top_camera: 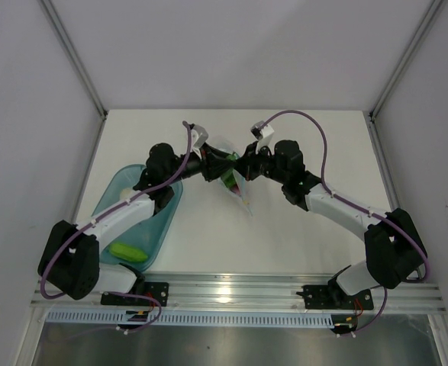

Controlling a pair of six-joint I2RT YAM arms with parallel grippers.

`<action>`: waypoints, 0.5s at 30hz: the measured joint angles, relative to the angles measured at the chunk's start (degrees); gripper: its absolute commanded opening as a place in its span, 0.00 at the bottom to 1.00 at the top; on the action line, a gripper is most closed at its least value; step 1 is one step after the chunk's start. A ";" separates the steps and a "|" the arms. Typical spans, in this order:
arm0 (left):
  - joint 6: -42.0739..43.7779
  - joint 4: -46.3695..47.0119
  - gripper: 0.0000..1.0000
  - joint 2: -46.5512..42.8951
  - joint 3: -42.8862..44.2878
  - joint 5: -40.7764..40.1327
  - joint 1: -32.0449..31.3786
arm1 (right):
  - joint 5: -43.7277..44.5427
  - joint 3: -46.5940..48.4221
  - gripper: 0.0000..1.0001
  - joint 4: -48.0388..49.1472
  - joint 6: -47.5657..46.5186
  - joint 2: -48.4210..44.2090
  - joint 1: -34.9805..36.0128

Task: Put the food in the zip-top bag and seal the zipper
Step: Place the fake vegetable in the zipper food storage bag.

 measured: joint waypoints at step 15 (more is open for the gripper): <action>0.42 -0.72 0.73 -8.13 -9.05 -6.34 0.09 | -0.35 -0.09 0.00 0.07 0.04 0.00 -0.37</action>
